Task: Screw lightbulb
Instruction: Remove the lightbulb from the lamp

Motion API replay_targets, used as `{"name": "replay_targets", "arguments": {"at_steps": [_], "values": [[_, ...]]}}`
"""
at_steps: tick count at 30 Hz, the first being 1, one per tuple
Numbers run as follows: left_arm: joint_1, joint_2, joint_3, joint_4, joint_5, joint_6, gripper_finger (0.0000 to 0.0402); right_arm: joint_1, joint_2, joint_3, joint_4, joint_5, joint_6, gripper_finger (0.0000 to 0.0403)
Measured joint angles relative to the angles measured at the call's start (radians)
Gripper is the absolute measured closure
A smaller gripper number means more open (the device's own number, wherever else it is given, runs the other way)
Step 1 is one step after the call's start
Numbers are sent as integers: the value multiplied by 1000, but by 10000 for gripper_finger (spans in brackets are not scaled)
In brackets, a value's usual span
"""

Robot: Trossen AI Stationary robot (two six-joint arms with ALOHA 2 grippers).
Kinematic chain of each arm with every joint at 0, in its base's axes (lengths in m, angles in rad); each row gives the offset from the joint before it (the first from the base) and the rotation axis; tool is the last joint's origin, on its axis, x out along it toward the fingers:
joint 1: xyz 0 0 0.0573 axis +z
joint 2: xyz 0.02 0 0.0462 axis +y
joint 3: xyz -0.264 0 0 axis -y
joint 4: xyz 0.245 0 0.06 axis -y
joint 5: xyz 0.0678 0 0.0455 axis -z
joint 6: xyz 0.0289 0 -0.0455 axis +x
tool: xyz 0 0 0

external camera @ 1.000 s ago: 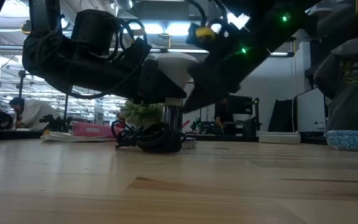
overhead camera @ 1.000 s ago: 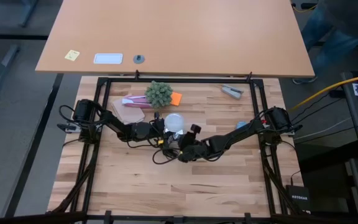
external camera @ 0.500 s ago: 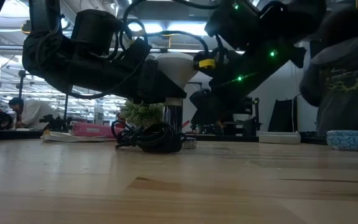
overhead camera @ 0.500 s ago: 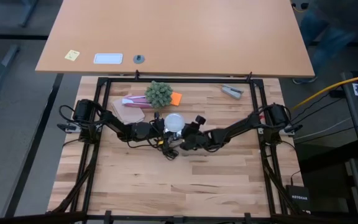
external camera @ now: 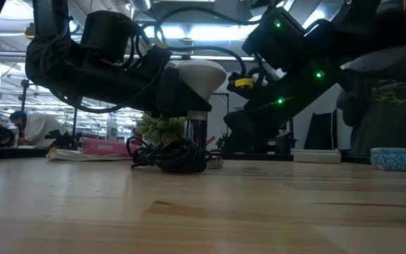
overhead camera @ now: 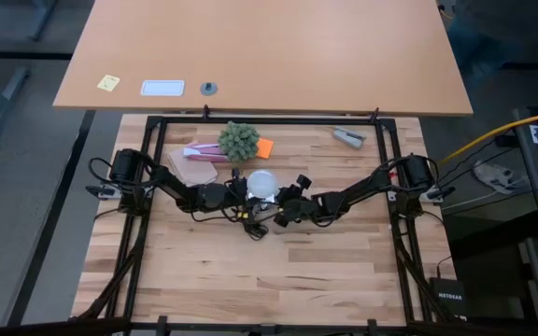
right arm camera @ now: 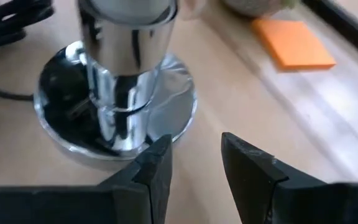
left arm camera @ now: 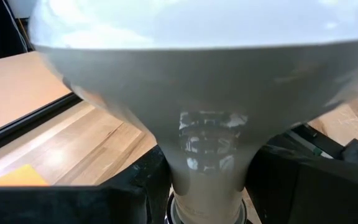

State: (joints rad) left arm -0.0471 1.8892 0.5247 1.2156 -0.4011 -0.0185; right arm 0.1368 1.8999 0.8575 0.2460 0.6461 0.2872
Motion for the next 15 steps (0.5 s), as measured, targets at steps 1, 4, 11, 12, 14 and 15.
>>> {"name": "replay_targets", "arguments": {"at_steps": [1,4,11,12,14,15], "values": [[0,0,0,0,0,0,244,0,0,-4,4,-15,1,260],[0,0,0,0,0,0,244,0,0,-13,42,-39,2,260],[0,0,0,0,0,0,244,-1,4,-20,79,-25,0,260],[0,0,0,0,0,0,244,-1,12,-20,91,-18,-1,260],[0,0,0,0,0,0,244,-1,39,-20,130,-18,-3,260],[0,0,0,0,0,0,244,-1,58,-20,163,-14,-2,260]]}}
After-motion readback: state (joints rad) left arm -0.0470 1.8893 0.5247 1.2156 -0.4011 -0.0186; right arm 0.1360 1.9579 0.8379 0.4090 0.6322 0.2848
